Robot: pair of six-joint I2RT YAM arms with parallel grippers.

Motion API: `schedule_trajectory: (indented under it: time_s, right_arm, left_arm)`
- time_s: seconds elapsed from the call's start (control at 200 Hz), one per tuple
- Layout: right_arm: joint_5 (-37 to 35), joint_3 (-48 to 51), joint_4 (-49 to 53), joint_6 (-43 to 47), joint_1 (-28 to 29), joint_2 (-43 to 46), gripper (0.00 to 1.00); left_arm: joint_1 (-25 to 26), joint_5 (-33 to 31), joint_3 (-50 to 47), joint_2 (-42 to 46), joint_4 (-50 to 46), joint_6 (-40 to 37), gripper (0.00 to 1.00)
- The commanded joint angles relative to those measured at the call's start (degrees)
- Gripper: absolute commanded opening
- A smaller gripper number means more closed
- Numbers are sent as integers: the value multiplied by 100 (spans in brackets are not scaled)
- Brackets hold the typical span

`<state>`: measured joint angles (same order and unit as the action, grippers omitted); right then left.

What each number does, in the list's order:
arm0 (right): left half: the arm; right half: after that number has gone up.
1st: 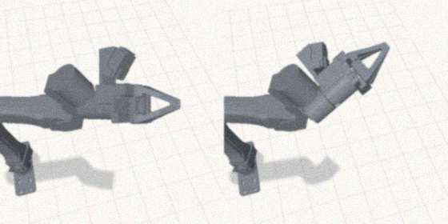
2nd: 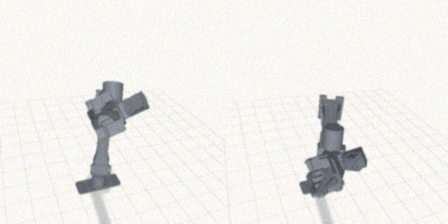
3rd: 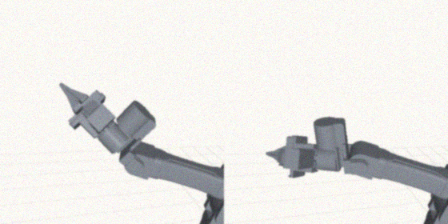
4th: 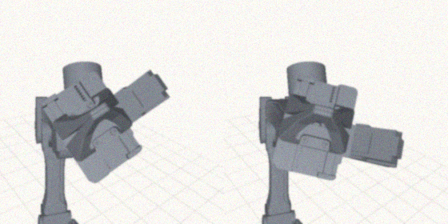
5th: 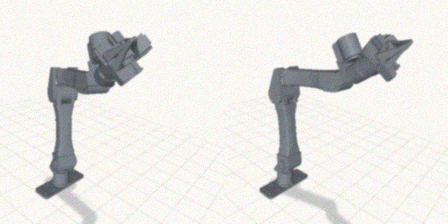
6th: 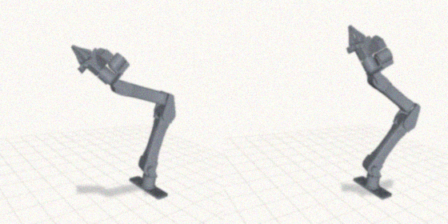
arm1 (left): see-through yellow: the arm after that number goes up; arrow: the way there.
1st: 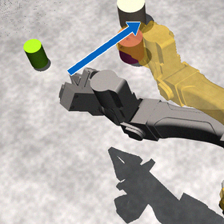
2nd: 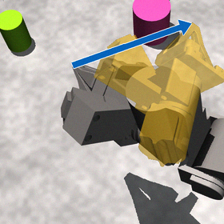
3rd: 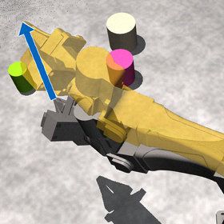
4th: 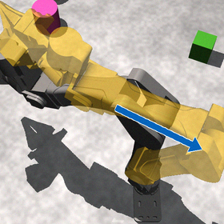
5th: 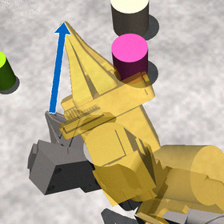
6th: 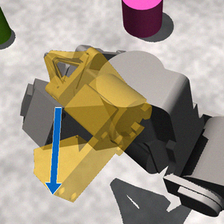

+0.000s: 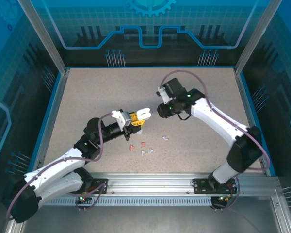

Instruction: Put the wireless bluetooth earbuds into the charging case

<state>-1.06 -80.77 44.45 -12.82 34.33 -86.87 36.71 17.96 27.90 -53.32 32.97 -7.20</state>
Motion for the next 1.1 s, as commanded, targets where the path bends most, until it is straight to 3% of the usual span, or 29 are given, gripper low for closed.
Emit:
schedule_trajectory:
  time_s: [0.0,0.405,0.645,1.091]
  right_arm:
    - [296,131,-397,-212,-62,589,27]
    - [1000,641,-1990,-258,218,2116,27]
    - [959,913,-2740,-128,681,2151,27]
    - [684,1067,-2723,-81,915,1840,27]
  left_arm:
    - [56,-74,167,-247,587,182,0]
    - [48,-211,444,-810,896,464,0]
    - [49,-239,436,-864,984,557,0]
    - [52,-270,559,-812,798,718,0]
